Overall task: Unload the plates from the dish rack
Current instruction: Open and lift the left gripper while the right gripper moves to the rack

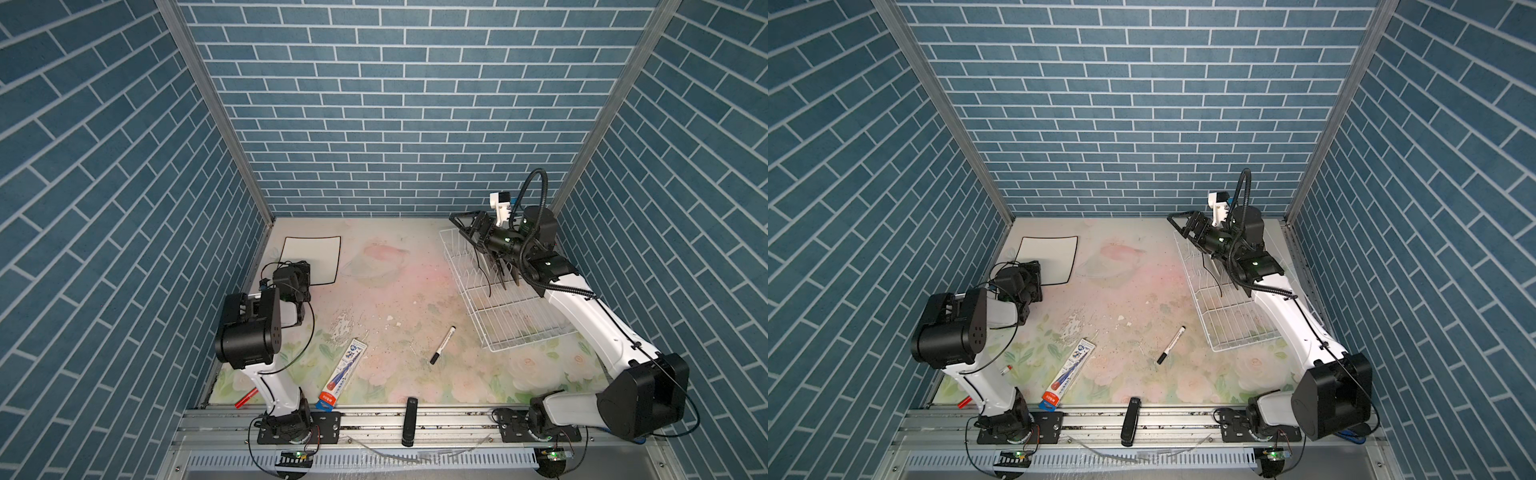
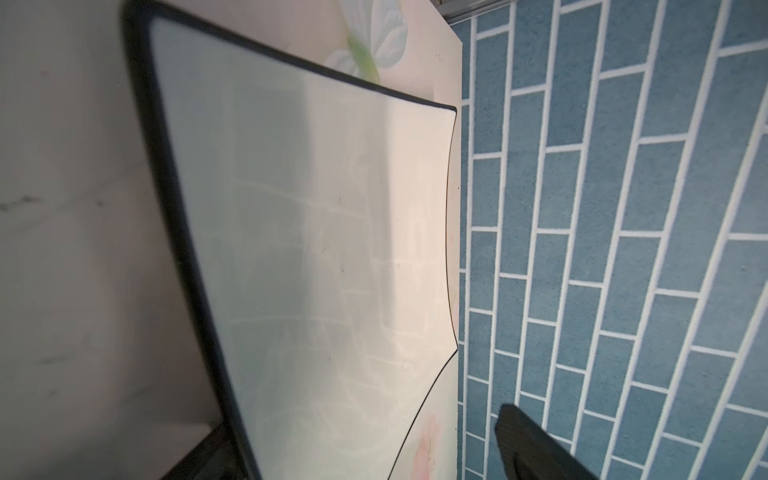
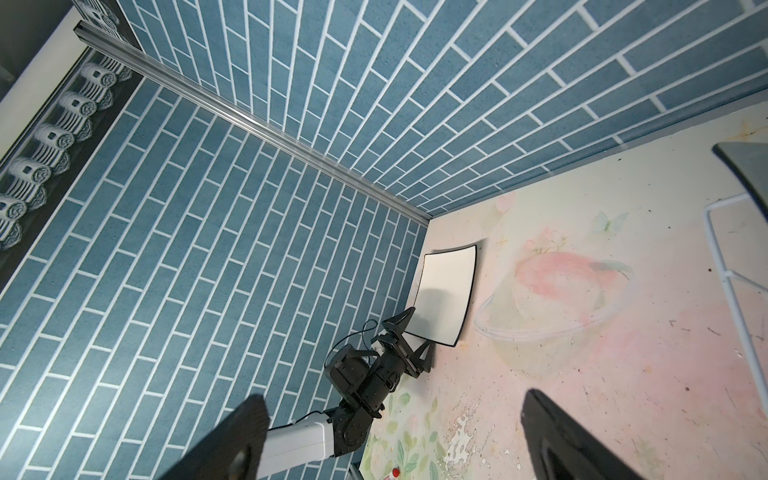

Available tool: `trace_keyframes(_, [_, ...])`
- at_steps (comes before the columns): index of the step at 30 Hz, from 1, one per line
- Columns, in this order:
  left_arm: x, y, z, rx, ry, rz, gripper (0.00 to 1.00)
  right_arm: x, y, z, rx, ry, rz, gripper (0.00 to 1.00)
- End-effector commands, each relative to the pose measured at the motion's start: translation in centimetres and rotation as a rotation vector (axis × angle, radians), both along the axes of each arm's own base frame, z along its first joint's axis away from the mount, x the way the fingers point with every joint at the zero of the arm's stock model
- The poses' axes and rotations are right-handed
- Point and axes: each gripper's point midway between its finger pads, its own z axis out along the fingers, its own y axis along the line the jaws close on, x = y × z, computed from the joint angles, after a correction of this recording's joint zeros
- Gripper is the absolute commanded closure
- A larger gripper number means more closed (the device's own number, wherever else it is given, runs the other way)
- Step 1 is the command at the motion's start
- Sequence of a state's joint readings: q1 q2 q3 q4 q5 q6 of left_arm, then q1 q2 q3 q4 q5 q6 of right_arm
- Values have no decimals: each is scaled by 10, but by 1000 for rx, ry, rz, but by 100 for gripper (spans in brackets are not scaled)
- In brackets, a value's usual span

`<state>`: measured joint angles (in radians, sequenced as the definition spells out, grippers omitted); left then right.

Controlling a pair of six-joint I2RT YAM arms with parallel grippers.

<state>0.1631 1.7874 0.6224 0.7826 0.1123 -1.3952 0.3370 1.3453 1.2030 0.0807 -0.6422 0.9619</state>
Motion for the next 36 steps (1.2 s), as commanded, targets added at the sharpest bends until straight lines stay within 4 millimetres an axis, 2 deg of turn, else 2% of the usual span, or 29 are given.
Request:
trace_keyframes(1, [-10,-1,0,36,17,-5,5,-8,-7,-1,-21,-24,-15,4])
trace_keyframes(7, [-20,-3,5,51,16,-16,5,-13,-13,-10,-57,-1,-42,3])
trace_keyframes(13, [-35,-7,16,101,14,-50,5,-19,-29,-27,-157,33,-112,2])
trace_keyframes(21, [-55,-24,57,279,-22,-200,4,-38,-44,-34,-333,56,-138,9])
trace_keyframes(25, [-64,-42,87,393,-47,-312,3,-50,-53,-39,-473,56,-158,10])
trace_keyframes(30, [-67,-88,133,547,-129,-484,2,-55,-67,-51,-681,69,-195,11])
trace_keyframes(33, [-70,-115,149,570,-178,-569,2,-54,-74,-55,-822,75,-219,12])
trace_keyframes(36, [-73,-130,147,595,-182,-591,2,-49,-73,-62,-921,95,-192,15])
